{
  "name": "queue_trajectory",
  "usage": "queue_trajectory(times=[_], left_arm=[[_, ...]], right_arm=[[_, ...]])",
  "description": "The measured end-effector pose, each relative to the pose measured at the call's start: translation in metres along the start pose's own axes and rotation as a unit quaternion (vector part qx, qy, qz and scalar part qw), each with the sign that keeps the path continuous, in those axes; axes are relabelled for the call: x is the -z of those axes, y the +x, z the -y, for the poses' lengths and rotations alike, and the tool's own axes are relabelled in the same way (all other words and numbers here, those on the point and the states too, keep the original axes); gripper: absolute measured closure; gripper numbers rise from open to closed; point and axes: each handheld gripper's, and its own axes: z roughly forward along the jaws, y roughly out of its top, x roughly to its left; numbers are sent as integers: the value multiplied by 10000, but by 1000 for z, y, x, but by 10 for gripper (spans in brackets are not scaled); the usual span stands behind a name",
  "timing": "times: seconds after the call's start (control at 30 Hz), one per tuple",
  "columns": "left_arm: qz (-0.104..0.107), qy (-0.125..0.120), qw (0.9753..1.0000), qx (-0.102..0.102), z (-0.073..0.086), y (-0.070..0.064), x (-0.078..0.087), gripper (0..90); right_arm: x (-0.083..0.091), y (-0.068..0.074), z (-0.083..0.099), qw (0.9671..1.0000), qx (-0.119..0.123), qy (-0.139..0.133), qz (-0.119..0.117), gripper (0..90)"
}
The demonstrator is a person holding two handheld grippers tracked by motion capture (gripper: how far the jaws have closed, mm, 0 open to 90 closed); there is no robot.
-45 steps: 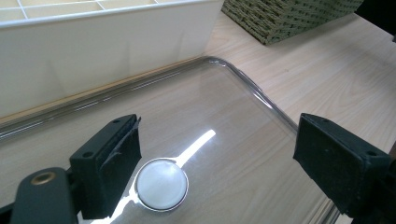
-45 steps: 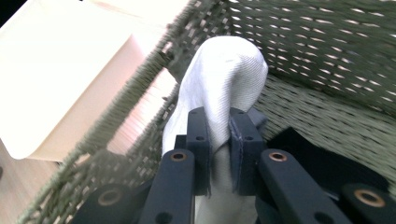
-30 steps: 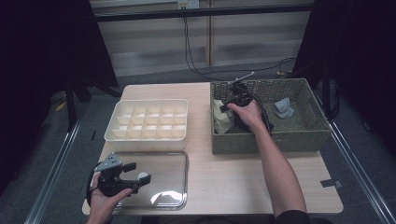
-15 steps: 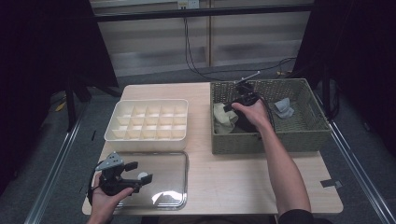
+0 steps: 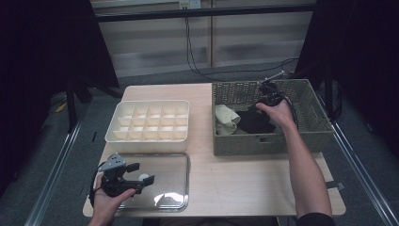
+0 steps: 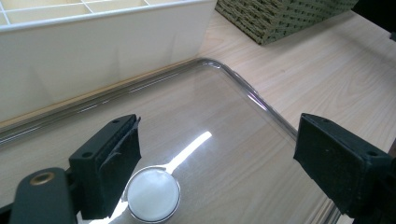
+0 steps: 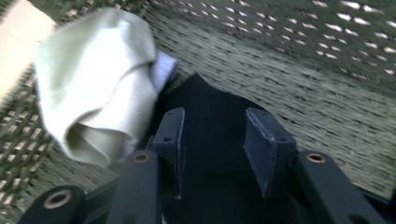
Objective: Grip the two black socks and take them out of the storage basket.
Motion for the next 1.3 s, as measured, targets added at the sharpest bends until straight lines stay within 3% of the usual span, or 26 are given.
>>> queue_trajectory(times=[0.13, 0.23, 0.6, 0.67, 0.8, 0.83, 0.9, 1.1, 1.3], left_arm=[[50, 15, 10000, -53, 0, 0, -1, 138], [50, 9, 10000, -45, 0, -1, 0, 138], [48, 24, 9999, -103, 1, -3, 0, 138], [59, 38, 9999, -115, 0, -3, 0, 138], [57, 54, 9999, -126, 0, -4, -1, 138], [70, 52, 9999, -132, 0, -4, -1, 138], [63, 49, 9999, -117, 0, -4, -2, 137], [84, 45, 9999, -130, 0, -3, -3, 123], [110, 3, 9998, -172, 0, -5, -2, 116]], right_arm=[[-7, -3, 2, 9999, 33, 133, 73, 614], [-10, -4, 1, 9998, 2, 201, 78, 552], [-28, -5, 4, 9961, -69, 875, 104, 548], [-31, -5, 4, 9949, -55, 999, 103, 585], [-33, -2, 4, 9938, 60, 1113, 23, 800], [-33, -2, 4, 9939, 69, 1104, 5, 854], [-31, -1, 4, 9947, 88, 1028, 12, 878], [-16, -1, 3, 9984, -47, 545, -113, 884], [-3, -2, 5, 9995, -166, 72, -250, 885]])
